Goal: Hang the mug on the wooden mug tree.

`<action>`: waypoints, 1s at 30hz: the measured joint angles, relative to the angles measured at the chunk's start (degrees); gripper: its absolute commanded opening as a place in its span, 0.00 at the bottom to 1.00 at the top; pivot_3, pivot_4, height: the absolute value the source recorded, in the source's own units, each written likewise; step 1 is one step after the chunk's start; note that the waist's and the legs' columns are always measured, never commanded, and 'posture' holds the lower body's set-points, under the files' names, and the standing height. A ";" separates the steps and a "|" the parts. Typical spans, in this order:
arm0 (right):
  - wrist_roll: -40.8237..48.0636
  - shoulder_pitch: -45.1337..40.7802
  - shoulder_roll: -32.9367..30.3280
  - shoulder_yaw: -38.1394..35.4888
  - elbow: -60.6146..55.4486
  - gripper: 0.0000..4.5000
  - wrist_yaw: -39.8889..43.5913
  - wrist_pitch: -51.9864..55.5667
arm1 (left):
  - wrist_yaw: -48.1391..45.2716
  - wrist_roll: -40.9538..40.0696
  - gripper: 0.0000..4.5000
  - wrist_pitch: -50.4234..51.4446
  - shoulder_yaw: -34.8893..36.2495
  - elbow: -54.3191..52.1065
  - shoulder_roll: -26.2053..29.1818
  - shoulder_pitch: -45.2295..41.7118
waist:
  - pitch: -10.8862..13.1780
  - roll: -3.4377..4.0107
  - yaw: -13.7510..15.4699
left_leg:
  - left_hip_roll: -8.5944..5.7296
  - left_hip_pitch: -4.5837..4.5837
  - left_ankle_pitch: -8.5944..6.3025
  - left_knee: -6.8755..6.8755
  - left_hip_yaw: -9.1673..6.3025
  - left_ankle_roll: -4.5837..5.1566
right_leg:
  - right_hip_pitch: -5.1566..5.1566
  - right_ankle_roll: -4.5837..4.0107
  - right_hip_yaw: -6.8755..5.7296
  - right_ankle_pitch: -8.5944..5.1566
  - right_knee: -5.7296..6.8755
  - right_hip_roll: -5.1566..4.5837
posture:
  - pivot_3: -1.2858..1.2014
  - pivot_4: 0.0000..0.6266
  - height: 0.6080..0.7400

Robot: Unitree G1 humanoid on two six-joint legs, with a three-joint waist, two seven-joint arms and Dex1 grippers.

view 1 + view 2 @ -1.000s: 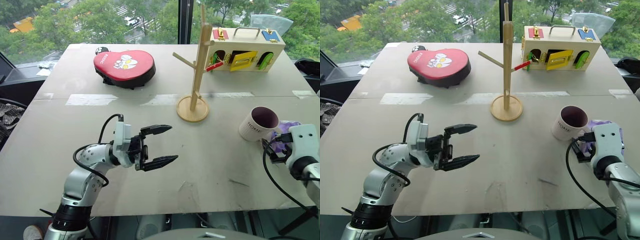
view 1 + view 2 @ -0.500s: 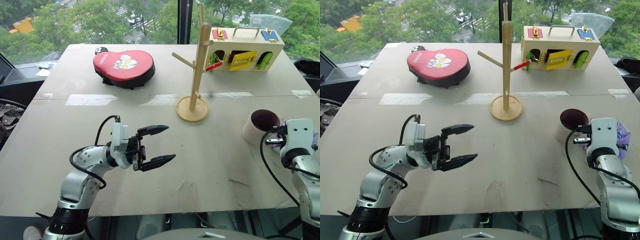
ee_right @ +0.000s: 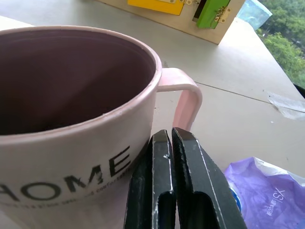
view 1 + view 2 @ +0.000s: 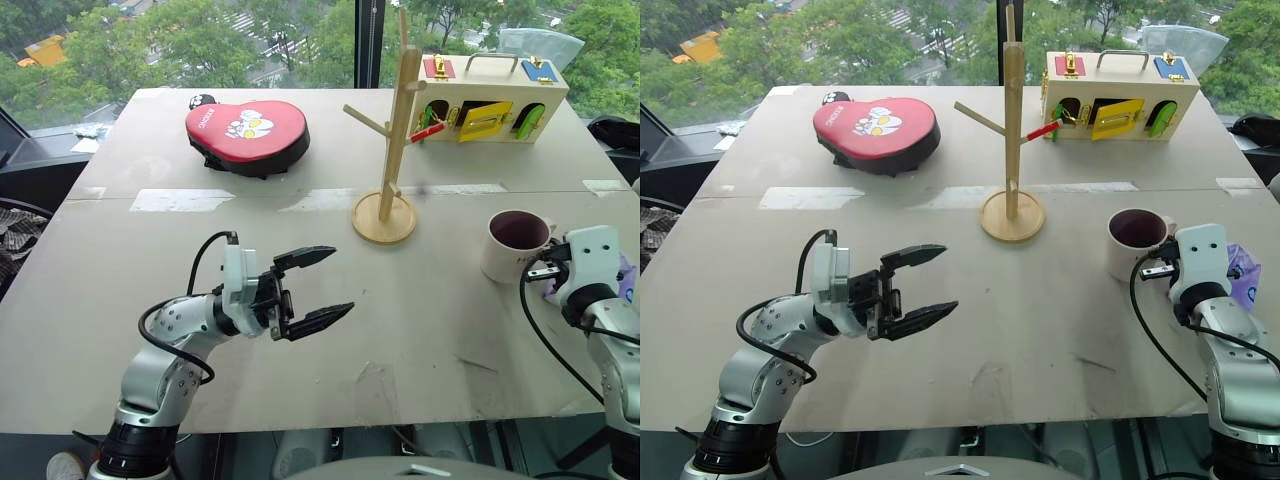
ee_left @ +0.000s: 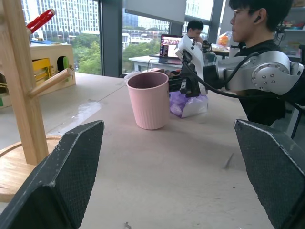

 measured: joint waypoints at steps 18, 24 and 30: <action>6.20 0.33 -4.64 -4.40 8.15 0.65 9.05 -0.85 | 5.09 1.07 1.00 1.89 -2.57 -5.87 -1.03 0.64 | 0.00 0.00 -0.01 | 0.01 0.01 0.00 0.00 0.00 0.01 | 0.01 -0.01 0.09 0.00 0.00 0.01 | 0.52 0.24 0.93; 9.45 -2.40 -5.00 -4.70 13.19 0.65 12.18 -3.25 | 4.14 0.93 1.00 1.93 -1.79 -5.39 -0.18 0.70 | 0.00 0.00 -0.01 | 0.01 0.01 0.00 0.00 0.00 0.02 | 0.01 -0.01 0.12 0.00 0.00 0.02 | 0.52 0.24 0.93; 11.79 -3.94 -4.57 -5.22 16.69 0.65 14.20 -5.70 | 3.28 0.86 1.00 1.56 -0.06 -4.88 0.13 1.61 | 0.00 0.00 0.01 | 0.01 0.01 -0.01 0.00 0.01 0.02 | 0.01 -0.01 0.13 0.00 0.00 0.01 | 0.52 0.24 0.93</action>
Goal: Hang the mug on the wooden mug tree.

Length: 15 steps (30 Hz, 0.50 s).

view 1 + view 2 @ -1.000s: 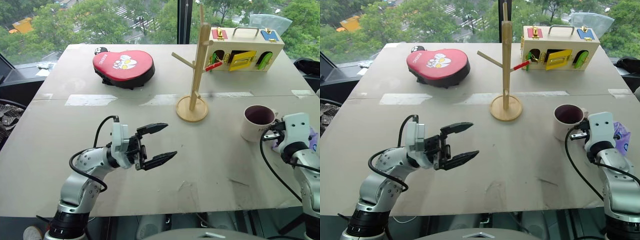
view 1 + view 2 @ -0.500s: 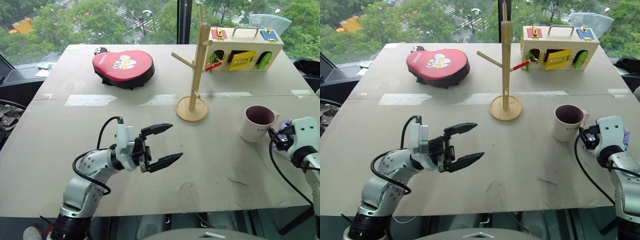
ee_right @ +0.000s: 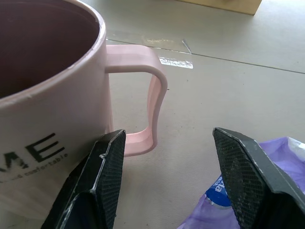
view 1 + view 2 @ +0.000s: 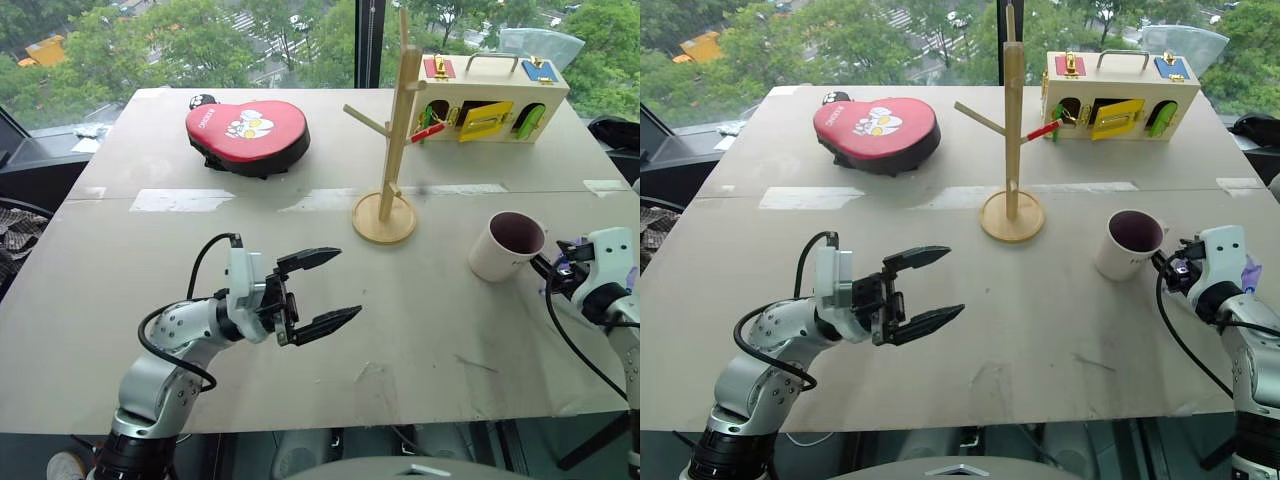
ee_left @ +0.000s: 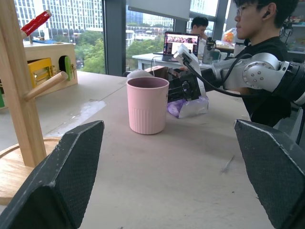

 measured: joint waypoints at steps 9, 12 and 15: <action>4.40 -2.51 0.45 -0.03 6.12 0.65 5.96 -4.19 | -0.55 -0.09 1.00 -0.30 0.53 0.00 0.14 1.67 | 0.00 0.00 -0.02 | 0.00 0.01 0.00 0.00 0.00 0.00 | 0.00 -0.01 0.04 0.01 0.00 0.00 | 0.52 0.24 0.93; 5.76 -3.12 -1.87 -0.04 8.79 0.65 9.65 -4.27 | -0.64 -0.17 1.00 -0.32 0.96 -0.02 0.36 2.10 | 0.00 0.00 0.05 | 0.00 0.00 0.00 0.01 0.00 0.00 | 0.01 -0.01 0.06 0.00 0.00 -0.02 | 0.52 0.24 0.93; 6.22 -4.15 -3.79 0.02 10.80 0.65 12.54 -4.39 | -0.62 -0.31 1.00 -0.32 1.93 -0.04 0.86 2.39 | 0.00 0.00 0.02 | 0.00 0.01 0.00 0.00 0.00 0.00 | 0.01 -0.01 0.09 0.01 0.00 -0.02 | 0.52 0.24 0.93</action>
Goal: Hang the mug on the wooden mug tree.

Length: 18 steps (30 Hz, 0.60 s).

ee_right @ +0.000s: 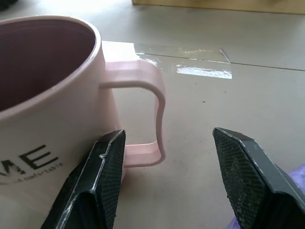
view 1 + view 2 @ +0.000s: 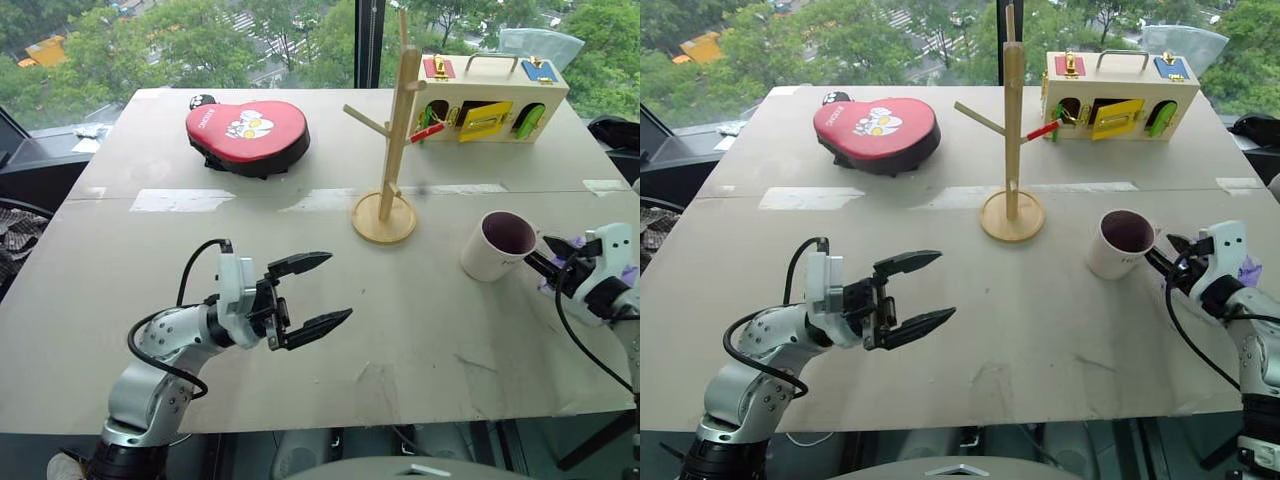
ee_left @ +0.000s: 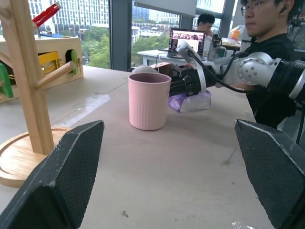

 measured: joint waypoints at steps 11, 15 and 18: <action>-2.75 -8.65 -0.31 6.41 10.04 0.35 3.93 -4.85 | 0.97 -0.04 1.00 -0.03 0.40 -0.89 0.02 1.78 | 0.01 0.01 0.01 | 0.01 -0.01 0.00 0.01 0.02 0.00 | 0.00 0.00 0.04 0.01 0.00 -0.01 | 0.52 0.24 0.93; -3.63 -9.25 0.69 7.88 11.19 0.02 4.16 -6.28 | 1.49 -0.05 1.00 -0.05 0.40 -1.31 0.02 2.22 | 0.01 0.01 0.03 | 0.01 -0.01 0.00 0.00 0.01 0.00 | 0.00 0.00 0.02 0.01 0.00 -0.02 | 0.52 0.24 0.93; -3.63 -9.39 0.86 7.93 11.52 0.02 4.43 -6.89 | 2.02 -0.05 1.00 -0.05 0.43 -1.31 0.03 2.37 | 0.01 0.01 0.01 | 0.01 0.00 0.00 0.00 0.01 -0.01 | 0.01 0.00 0.03 0.01 0.00 -0.03 | 0.52 0.24 0.93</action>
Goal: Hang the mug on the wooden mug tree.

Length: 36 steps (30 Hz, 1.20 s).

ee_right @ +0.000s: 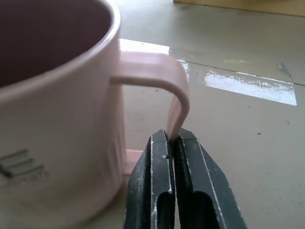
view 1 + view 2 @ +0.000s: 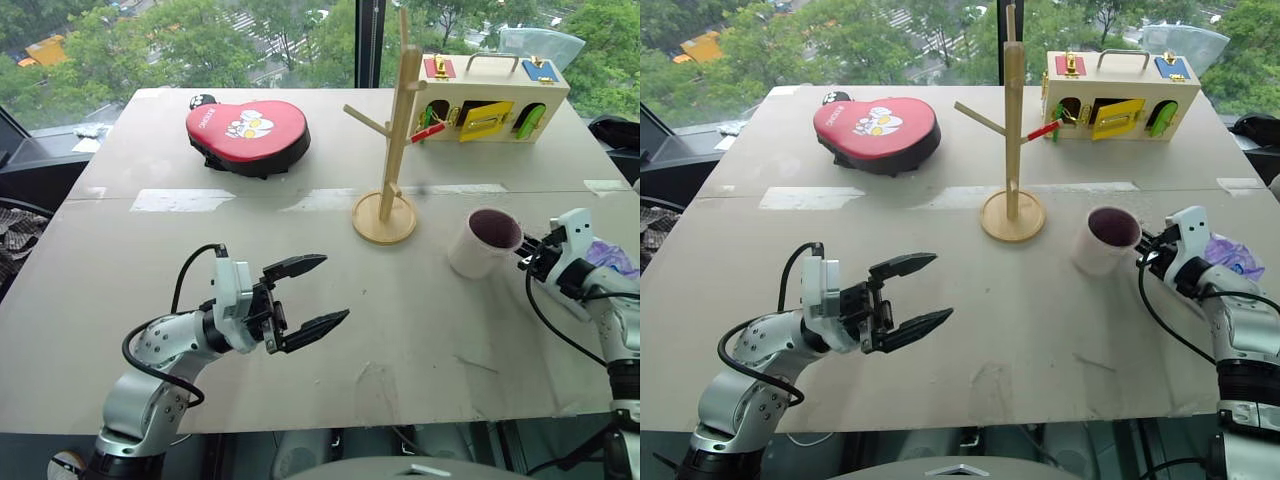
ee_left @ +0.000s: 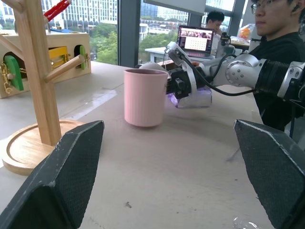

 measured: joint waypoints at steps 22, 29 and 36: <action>-0.38 -23.85 -7.55 8.50 -5.20 0.02 10.42 -0.23 | -0.23 -5.95 1.00 -5.96 5.69 1.50 -6.28 0.03 | 0.12 0.14 -0.52 | 0.01 -0.06 0.00 -0.01 0.08 0.00 | -0.13 -0.01 -0.04 0.01 0.01 -0.15 | 0.52 0.24 0.93; -8.14 -45.14 -7.62 16.15 23.76 0.02 23.27 -11.81 | 1.86 -13.39 1.00 -0.99 8.83 -1.46 -4.43 2.98 | 0.23 0.11 -0.27 | -0.08 -0.10 -0.01 0.00 0.10 0.04 | -0.13 0.00 -0.27 0.02 -0.02 -0.13 | 0.52 0.24 0.93; -15.09 -58.64 -2.36 19.95 46.43 0.02 30.17 -22.42 | 5.51 -12.98 1.00 -1.09 8.46 -5.28 -6.44 6.85 | 0.26 0.13 -1.57 | -0.06 -0.10 0.00 -0.04 0.12 0.02 | -0.14 -0.01 -0.29 0.02 0.00 -0.17 | 0.52 0.24 0.93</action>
